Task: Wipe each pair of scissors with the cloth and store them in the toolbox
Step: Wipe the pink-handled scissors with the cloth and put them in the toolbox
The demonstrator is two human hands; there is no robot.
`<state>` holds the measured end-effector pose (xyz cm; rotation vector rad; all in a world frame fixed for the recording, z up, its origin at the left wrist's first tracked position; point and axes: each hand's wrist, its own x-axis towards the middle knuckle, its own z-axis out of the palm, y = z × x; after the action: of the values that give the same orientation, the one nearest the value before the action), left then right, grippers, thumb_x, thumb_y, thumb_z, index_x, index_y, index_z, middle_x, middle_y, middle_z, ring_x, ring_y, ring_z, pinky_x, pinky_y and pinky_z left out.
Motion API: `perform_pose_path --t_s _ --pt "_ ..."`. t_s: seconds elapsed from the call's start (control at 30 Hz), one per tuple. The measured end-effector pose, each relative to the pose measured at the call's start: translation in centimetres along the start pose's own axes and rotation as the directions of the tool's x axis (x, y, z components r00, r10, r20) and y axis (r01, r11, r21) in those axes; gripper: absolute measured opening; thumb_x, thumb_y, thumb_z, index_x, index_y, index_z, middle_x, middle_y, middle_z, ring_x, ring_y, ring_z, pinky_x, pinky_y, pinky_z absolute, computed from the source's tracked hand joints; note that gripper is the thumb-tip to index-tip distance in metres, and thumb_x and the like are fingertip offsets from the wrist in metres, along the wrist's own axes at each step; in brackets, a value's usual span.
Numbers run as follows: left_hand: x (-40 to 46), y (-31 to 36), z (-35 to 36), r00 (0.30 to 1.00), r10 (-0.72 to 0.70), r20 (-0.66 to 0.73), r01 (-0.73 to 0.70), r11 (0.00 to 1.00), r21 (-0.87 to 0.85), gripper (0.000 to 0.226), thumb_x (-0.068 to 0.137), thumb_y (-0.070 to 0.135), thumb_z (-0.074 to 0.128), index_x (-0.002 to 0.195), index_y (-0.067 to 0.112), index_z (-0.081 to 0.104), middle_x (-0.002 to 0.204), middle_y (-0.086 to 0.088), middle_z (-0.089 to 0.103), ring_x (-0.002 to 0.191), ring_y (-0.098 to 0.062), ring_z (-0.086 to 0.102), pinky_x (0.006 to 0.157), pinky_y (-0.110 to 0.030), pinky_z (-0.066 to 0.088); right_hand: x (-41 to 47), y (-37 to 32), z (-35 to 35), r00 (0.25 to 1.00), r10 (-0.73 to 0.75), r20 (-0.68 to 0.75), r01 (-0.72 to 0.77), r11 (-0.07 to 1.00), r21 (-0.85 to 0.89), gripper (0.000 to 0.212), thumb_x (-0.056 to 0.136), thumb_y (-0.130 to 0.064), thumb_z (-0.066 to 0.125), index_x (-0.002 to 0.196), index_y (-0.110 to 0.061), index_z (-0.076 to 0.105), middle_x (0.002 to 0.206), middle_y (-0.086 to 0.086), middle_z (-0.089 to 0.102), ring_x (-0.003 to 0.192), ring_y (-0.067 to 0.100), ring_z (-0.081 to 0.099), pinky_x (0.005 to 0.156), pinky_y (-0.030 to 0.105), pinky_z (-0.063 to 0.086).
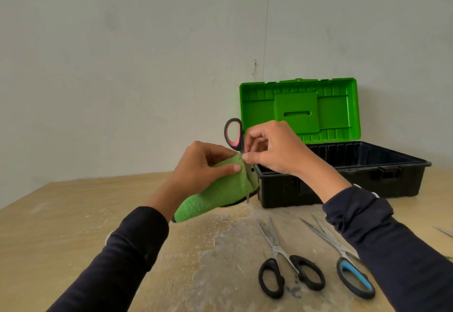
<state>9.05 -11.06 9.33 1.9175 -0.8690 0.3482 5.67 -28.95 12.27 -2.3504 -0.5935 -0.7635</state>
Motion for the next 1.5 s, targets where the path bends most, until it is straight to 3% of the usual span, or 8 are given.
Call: perform_pose_path --t_s 0.13,0.33,0.6,0.87,1.03,1.23,1.37,1.5 --pt "0.2 0.0 0.4 0.993 -0.005 -0.116 0.009 0.999 0.031 0.021 0.067 0.018 0.08 0.084 0.017 0.069 0.083 -0.002 0.071 0.077 -0.013 0.066 0.071 -0.022 0.054 0.0 -0.3 0.7 0.998 -0.027 -0.052 0.028 1.0 0.009 0.011 0.069 -0.003 0.074 0.065 -0.009 0.065 0.063 0.004 0.067 0.055 0.006 0.059 0.06 0.025 0.05" --pt "0.3 0.7 0.1 0.993 0.105 -0.048 -0.09 0.963 0.253 0.019 0.076 0.022 0.073 0.093 0.015 0.066 0.085 0.001 0.069 0.078 -0.011 0.063 0.065 -0.014 0.048 0.2 0.0 0.0 0.998 -0.031 -0.045 0.034 0.998 0.061 0.009 0.069 -0.004 0.075 0.07 -0.005 0.066 0.066 0.002 0.067 0.057 0.007 0.059 0.062 0.028 0.052" --pt "0.3 1.4 -0.7 0.989 0.138 -0.045 -0.122 0.959 0.257 0.022 0.067 0.018 0.08 0.084 0.018 0.066 0.08 0.004 0.068 0.073 -0.005 0.061 0.063 -0.008 0.044 0.0 -0.2 -0.7 0.999 -0.052 -0.005 0.052 0.998 0.018 0.01 0.07 -0.004 0.075 0.068 -0.009 0.066 0.066 0.005 0.068 0.059 0.013 0.062 0.063 0.029 0.054" --pt "0.2 1.1 -0.3 0.98 0.201 -0.001 -0.188 0.918 0.35 0.015 0.077 0.018 0.071 0.088 0.018 0.062 0.077 0.012 0.062 0.067 0.005 0.055 0.064 -0.005 0.039 0.1 0.0 0.3 0.996 -0.074 -0.042 0.078 0.991 0.106 0.009 0.07 0.0 0.074 0.074 -0.004 0.068 0.067 0.002 0.067 0.06 0.011 0.061 0.064 0.029 0.054" --pt "0.2 1.1 -1.5 0.98 0.2 -0.003 -0.186 0.913 0.363 0.014 0.077 0.016 0.071 0.089 0.019 0.063 0.08 0.007 0.066 0.075 -0.005 0.06 0.067 -0.011 0.045 0.1 0.2 -1.2 0.995 -0.081 -0.065 0.087 0.991 0.102 0.011 0.07 -0.003 0.076 0.077 -0.009 0.069 0.071 0.004 0.069 0.062 0.009 0.061 0.066 0.026 0.053" --pt "0.3 1.6 -0.4 0.979 0.206 0.0 -0.195 0.928 0.318 0.02 0.077 0.019 0.071 0.096 0.014 0.066 0.083 0.005 0.068 0.075 -0.003 0.061 0.068 -0.01 0.045 0.2 0.0 -0.3 0.995 -0.104 -0.003 0.104 0.993 0.049 0.008 0.07 -0.001 0.075 0.071 -0.005 0.067 0.068 0.004 0.068 0.061 0.015 0.063 0.065 0.032 0.055" --pt "0.3 1.5 -0.2 0.976 0.216 0.024 -0.21 0.91 0.356 0.014 0.083 0.019 0.065 0.096 0.015 0.064 0.082 0.005 0.065 0.072 -0.001 0.058 0.063 -0.006 0.041 0.2 0.2 -0.3 0.997 -0.068 -0.025 0.07 0.99 0.119 0.01 0.069 -0.001 0.076 0.073 -0.001 0.068 0.068 0.005 0.068 0.059 0.01 0.06 0.064 0.029 0.054" --pt "0.3 1.5 -0.8 0.978 0.209 0.012 -0.2 0.914 0.352 0.011 0.083 0.02 0.064 0.093 0.018 0.063 0.082 0.005 0.066 0.073 -0.005 0.059 0.065 -0.014 0.046 0.3 0.4 -1.2 0.998 -0.031 -0.048 0.038 0.987 0.158 0.011 0.069 -0.004 0.078 0.071 -0.003 0.067 0.065 0.005 0.066 0.057 0.008 0.059 0.062 0.027 0.052"
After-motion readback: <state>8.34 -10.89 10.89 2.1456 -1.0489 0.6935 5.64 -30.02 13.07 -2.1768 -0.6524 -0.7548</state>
